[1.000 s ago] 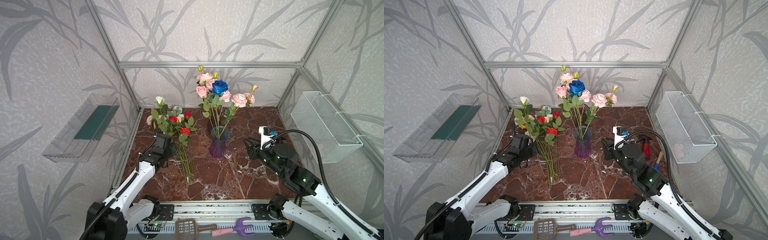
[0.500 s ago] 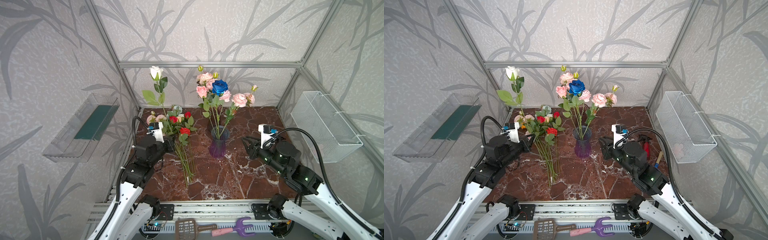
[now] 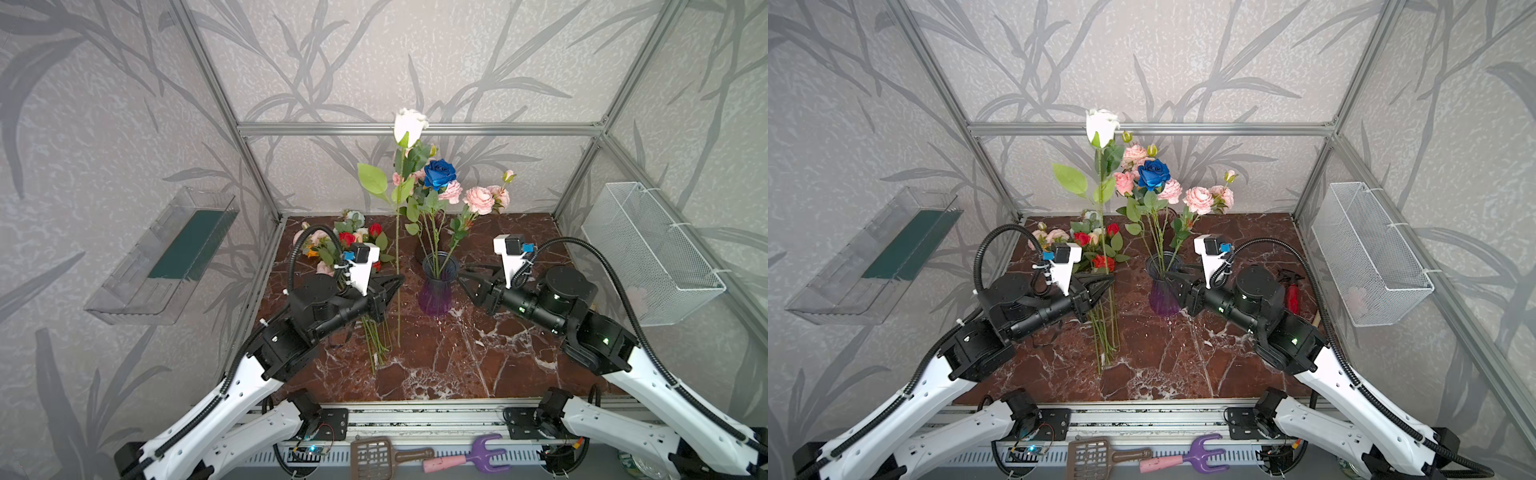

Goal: Arrange the flowers into the vase
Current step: 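Raise the white rose upright with the left gripper while the right gripper reaches its stem, then grasp the white rose stem with the right gripper above the left gripper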

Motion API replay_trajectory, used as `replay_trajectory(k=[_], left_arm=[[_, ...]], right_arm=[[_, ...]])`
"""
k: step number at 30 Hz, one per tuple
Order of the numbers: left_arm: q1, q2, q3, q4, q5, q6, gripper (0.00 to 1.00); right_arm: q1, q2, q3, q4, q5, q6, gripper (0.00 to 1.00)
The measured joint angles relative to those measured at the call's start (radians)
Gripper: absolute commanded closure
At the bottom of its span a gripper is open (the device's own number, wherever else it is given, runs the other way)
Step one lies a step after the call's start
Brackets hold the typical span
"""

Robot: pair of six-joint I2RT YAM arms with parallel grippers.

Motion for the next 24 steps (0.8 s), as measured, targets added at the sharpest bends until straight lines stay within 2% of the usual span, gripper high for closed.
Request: replay_trajectory(k=[3, 12, 19, 24], left_arm=[[-0.055, 0.053, 0.011, 0.015, -0.03, 0.026, 1.0], [-0.105, 0.148, 0.011, 0.057, -0.055, 0.037, 1.0], [-0.116, 0.182, 0.011, 0.095, -0.054, 0.039, 1.0], [-0.116, 0.192, 0.011, 0.105, -0.051, 0.042, 1.0]], right_arm=[[0.008, 0.001, 0.021, 0.02, -0.028, 0.0, 0.45], [0.011, 0.048, 0.049, 0.051, -0.067, 0.002, 0.42], [0.013, 0.138, 0.092, 0.079, -0.071, -0.002, 0.43], [0.013, 0.197, 0.101, 0.119, -0.064, 0.027, 0.49]])
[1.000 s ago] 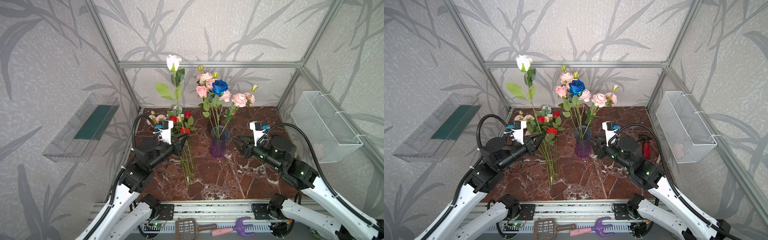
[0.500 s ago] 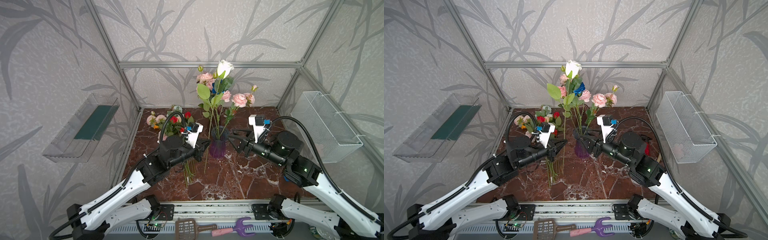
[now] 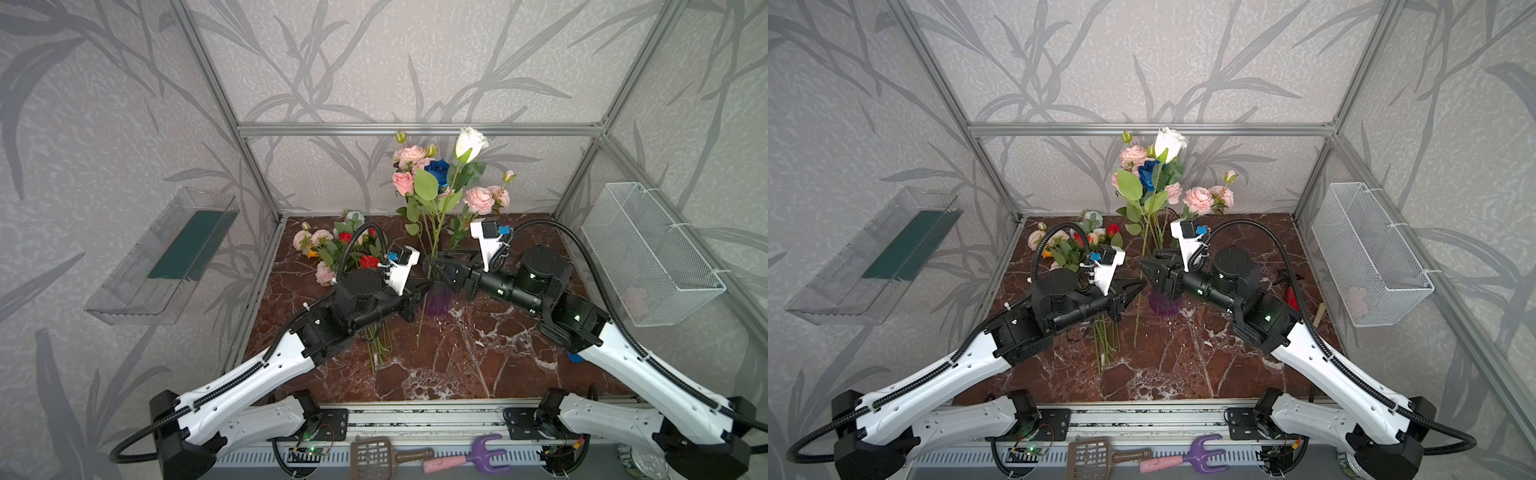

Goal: Arrange the flowers into the vase
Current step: 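Grasp the white rose stem with the right gripper above the left gripper, then lift the white rose over the vase with the right gripper while the left gripper withdraws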

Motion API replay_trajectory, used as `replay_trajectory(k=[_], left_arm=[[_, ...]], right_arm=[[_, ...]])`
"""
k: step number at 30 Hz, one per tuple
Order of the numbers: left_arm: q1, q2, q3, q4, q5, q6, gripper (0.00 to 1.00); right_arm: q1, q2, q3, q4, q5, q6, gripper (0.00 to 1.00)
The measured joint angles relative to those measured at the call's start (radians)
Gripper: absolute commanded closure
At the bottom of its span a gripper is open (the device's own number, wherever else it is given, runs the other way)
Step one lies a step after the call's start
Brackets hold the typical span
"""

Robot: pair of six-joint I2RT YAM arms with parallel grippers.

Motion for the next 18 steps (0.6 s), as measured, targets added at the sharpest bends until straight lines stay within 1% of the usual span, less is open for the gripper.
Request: replay_trajectory(k=[2, 3, 6, 8, 9, 10, 12, 13, 14, 16, 18], left_arm=[[0.0, 0.0, 0.0, 0.001, 0.0, 0.001, 1.0], [0.0, 0.0, 0.0, 0.003, 0.0, 0.001, 1.0], [0.0, 0.0, 0.0, 0.007, 0.0, 0.006, 1.0], [0.0, 0.0, 0.0, 0.006, 0.0, 0.011, 1.0], [0.0, 0.0, 0.0, 0.005, -0.003, 0.012, 1.0], [0.0, 0.0, 0.0, 0.004, -0.006, 0.013, 0.97], [0.0, -0.004, -0.001, 0.004, -0.016, 0.016, 0.83], [0.0, -0.009, -0.002, 0.006, -0.022, 0.017, 0.68], [0.0, -0.016, -0.006, 0.009, -0.027, 0.016, 0.57], [0.0, -0.035, -0.018, 0.012, -0.043, 0.018, 0.44], [0.0, -0.059, -0.033, 0.014, -0.068, 0.018, 0.4]], right_arm=[[0.0, 0.023, 0.001, 0.017, 0.008, 0.017, 0.53], [0.0, 0.034, 0.001, 0.023, 0.01, 0.025, 0.57], [0.0, 0.064, 0.002, 0.036, 0.016, 0.052, 0.76], [0.0, 0.081, 0.002, 0.043, 0.017, 0.068, 0.91], [0.0, 0.086, 0.002, 0.049, 0.017, 0.077, 0.95], [0.0, 0.089, 0.002, 0.056, 0.013, 0.086, 0.98], [0.0, 0.089, 0.002, 0.06, 0.014, 0.098, 1.0], [0.001, 0.089, 0.003, 0.063, 0.014, 0.102, 1.0], [0.001, 0.089, 0.006, 0.063, 0.014, 0.109, 1.0], [0.001, 0.089, 0.016, 0.063, 0.018, 0.11, 1.0], [0.001, 0.089, 0.031, 0.059, 0.027, 0.105, 1.0]])
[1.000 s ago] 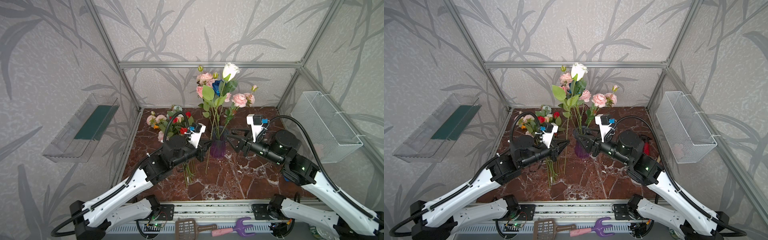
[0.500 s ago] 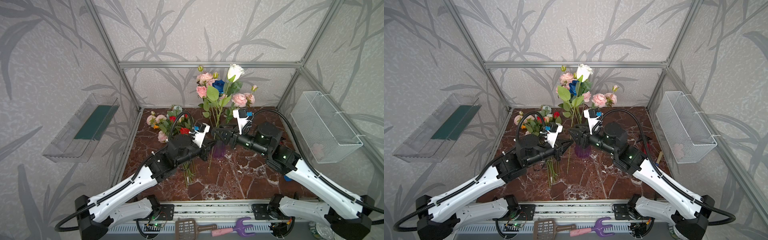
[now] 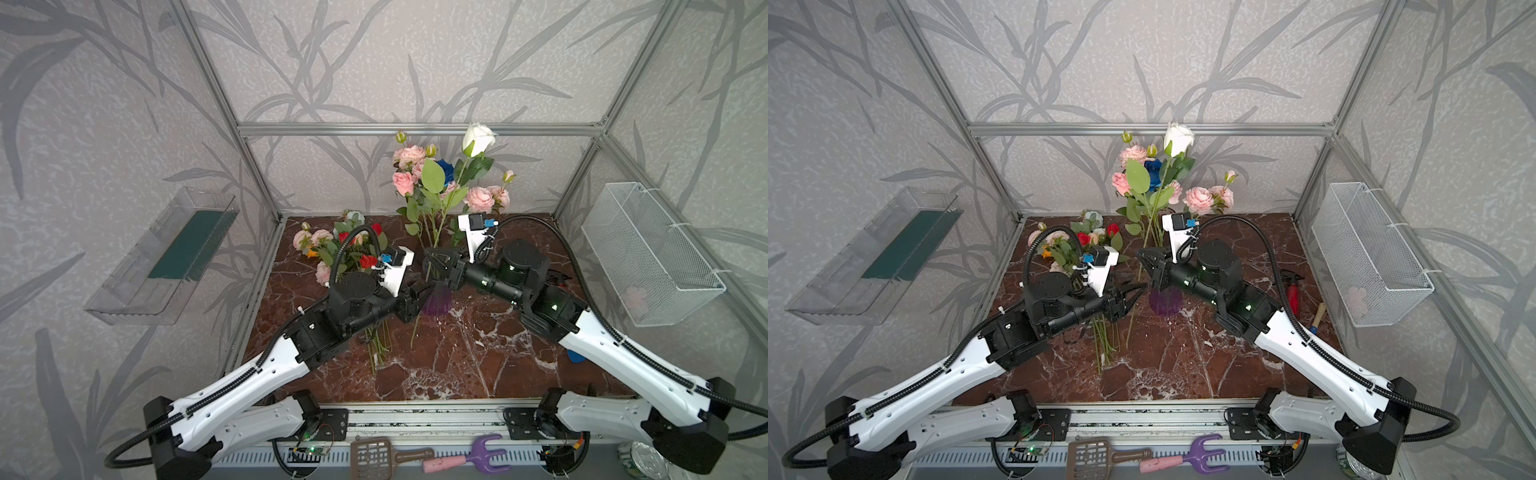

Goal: Arrange the flowers into the vase
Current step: 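Lift the white rose over the vase with the right gripper while the left gripper withdraws, then lower the white rose stem into the purple-blue vase with the right gripper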

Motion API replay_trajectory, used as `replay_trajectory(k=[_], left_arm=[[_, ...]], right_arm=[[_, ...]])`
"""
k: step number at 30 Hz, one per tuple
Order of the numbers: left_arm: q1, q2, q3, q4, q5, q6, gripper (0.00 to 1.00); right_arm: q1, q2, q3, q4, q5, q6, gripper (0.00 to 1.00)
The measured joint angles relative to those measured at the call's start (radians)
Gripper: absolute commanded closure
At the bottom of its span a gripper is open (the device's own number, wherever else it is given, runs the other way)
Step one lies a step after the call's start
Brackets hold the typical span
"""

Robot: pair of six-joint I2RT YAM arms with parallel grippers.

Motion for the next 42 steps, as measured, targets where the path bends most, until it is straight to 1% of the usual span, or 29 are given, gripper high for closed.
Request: replay_trajectory(k=[3, 6, 11, 13, 17, 20, 23, 26, 29, 31, 34, 37, 42], left_arm=[[0.0, -0.05, -0.029, 0.001, -0.06, 0.008, 0.37], [0.0, -0.135, -0.083, 0.002, -0.153, 0.008, 0.36], [0.0, -0.3, -0.184, 0.0, -0.307, 0.0, 0.36], [0.0, -0.346, -0.211, -0.004, -0.346, -0.003, 0.36], [0.0, -0.42, -0.237, -0.032, -0.402, -0.011, 0.36], [0.0, -0.452, -0.244, -0.048, -0.429, -0.018, 0.36], [0.0, -0.476, -0.253, -0.064, -0.449, -0.021, 0.36], [0.0, -0.487, -0.257, -0.082, -0.46, -0.026, 0.36], [0.0, -0.487, -0.259, -0.09, -0.47, -0.029, 0.36], [0.0, -0.487, -0.264, -0.09, -0.477, -0.03, 0.36], [0.0, -0.485, -0.272, -0.091, -0.48, -0.035, 0.36], [0.0, -0.476, -0.276, -0.091, -0.482, -0.041, 0.36], [0.0, -0.446, -0.276, -0.09, -0.481, -0.048, 0.36]], right_arm=[[0.0, 0.0, 0.037, -0.014, 0.031, -0.036, 1.0], [0.0, -0.005, 0.08, -0.024, 0.099, -0.109, 0.99], [0.0, -0.028, 0.138, -0.025, 0.262, -0.286, 0.99], [0.0, -0.027, 0.16, -0.018, 0.326, -0.358, 0.99], [0.0, -0.005, 0.182, 0.028, 0.407, -0.478, 0.99], [0.0, 0.033, 0.182, 0.068, 0.447, -0.557, 0.99], [-0.007, 0.08, 0.182, 0.093, 0.468, -0.607, 0.99], [-0.018, 0.121, 0.182, 0.095, 0.478, -0.629, 0.99], [-0.031, 0.129, 0.154, 0.106, 0.484, -0.629, 0.99], [-0.039, 0.127, 0.124, 0.115, 0.489, -0.618, 0.99], [-0.048, 0.127, 0.062, 0.123, 0.495, -0.585, 0.96], [-0.052, 0.127, 0.006, 0.111, 0.507, -0.551, 0.89], [-0.053, 0.129, -0.035, 0.101, 0.52, -0.5, 0.72]])
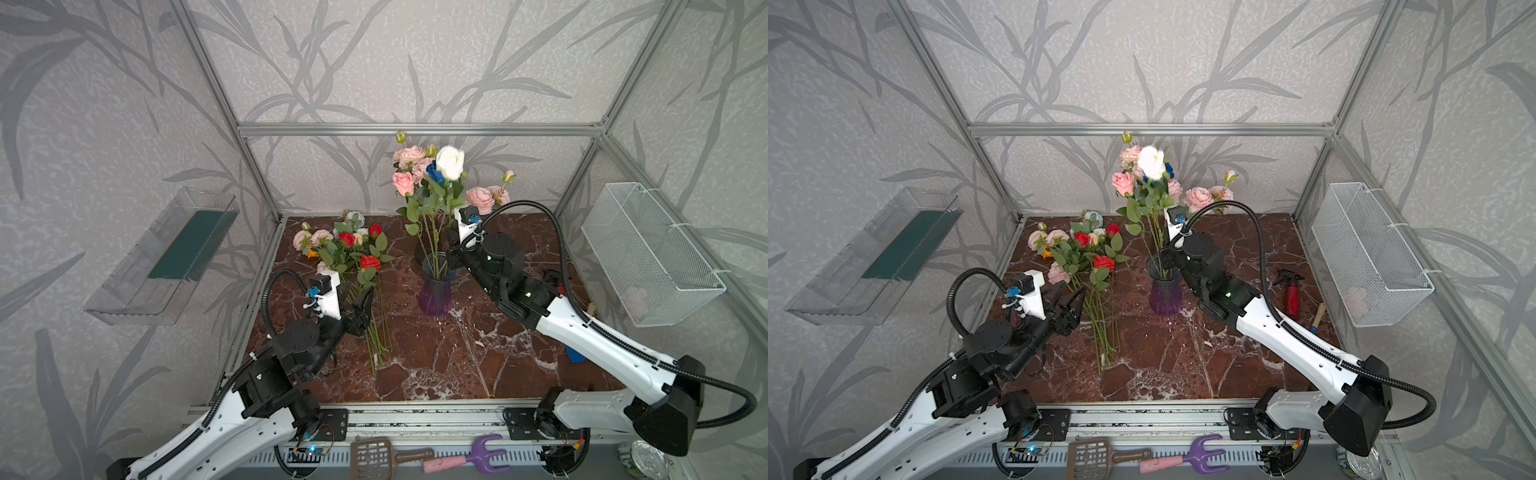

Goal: Arrange the flowers into the vase
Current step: 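Lower the white rose stem into the purple-blue vase with the right gripper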

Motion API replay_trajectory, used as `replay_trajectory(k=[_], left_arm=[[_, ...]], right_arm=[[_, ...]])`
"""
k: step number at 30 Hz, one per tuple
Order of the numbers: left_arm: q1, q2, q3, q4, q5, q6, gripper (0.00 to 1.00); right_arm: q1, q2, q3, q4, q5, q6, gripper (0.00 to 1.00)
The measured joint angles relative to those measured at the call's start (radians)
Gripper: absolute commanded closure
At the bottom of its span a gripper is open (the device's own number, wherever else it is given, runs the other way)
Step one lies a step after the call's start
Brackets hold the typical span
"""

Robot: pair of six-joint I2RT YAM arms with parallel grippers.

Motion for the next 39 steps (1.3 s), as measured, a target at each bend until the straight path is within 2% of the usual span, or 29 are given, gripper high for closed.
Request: replay_trajectory(k=[10, 19, 33, 39], left_arm=[[0.0, 0.055, 0.0, 0.018, -0.001, -0.007, 0.36], [0.005, 0.133, 0.0, 0.023, -0.027, -0.022, 0.35], [0.063, 0.247, 0.0, 0.047, -0.004, -0.076, 0.35], [0.105, 0.272, 0.0, 0.052, 0.032, -0.115, 0.35]], right_arm=[[0.0, -0.031, -0.059, -0.008, 0.005, 0.053, 0.69], [0.0, -0.155, -0.068, -0.055, -0.013, 0.079, 0.64], [-0.006, -0.235, -0.118, -0.165, -0.008, 0.124, 0.56], [-0.024, -0.234, -0.113, -0.233, -0.044, 0.146, 0.52]])
